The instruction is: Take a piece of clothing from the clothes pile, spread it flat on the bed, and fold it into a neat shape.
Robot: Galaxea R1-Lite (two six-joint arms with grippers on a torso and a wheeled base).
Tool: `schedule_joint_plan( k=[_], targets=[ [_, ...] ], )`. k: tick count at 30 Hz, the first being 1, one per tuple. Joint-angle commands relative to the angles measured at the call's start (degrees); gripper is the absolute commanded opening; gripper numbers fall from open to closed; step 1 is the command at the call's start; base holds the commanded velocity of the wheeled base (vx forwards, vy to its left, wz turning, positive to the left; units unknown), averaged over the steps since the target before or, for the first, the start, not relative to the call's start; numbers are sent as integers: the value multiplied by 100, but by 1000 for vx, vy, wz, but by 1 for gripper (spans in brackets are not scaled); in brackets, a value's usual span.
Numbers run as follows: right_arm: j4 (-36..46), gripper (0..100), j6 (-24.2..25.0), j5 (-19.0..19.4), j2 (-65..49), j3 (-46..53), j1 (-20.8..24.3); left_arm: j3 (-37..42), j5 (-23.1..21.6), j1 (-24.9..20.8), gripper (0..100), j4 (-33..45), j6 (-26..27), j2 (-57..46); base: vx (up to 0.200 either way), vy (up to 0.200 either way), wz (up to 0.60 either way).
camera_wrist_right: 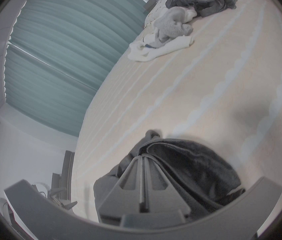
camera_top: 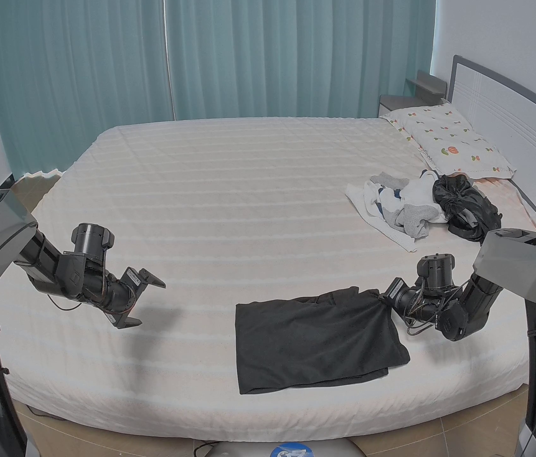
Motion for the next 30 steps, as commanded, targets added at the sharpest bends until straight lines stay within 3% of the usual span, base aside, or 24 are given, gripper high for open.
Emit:
schedule_joint_plan(
  k=[1,4,5,13,19,30],
  targets=[
    [-20,0,-40,1,30,47,-39,2,-1,-7,100,-3,-2,6,0,0,0],
    [-187,0,-40,28,171,3,-39,2,-1,-7,100,-3,-2,6,0,0,0],
    [-230,100,-49,28,197,21,-39,2,-1,-7,100,-3,-2,6,0,0,0],
    [-318,100,-207,10,136,161,-39,10,8,-7,100,-3,-2,6,0,0,0],
    [-942,100,-321,-7,127,398,-74,19,52,-16,100,-3,7,6,0,0,0],
    [-1039,100,-339,37,110,425,-145,-121,403,-455,100,6,-20,68,0,-200,0]
  ],
)
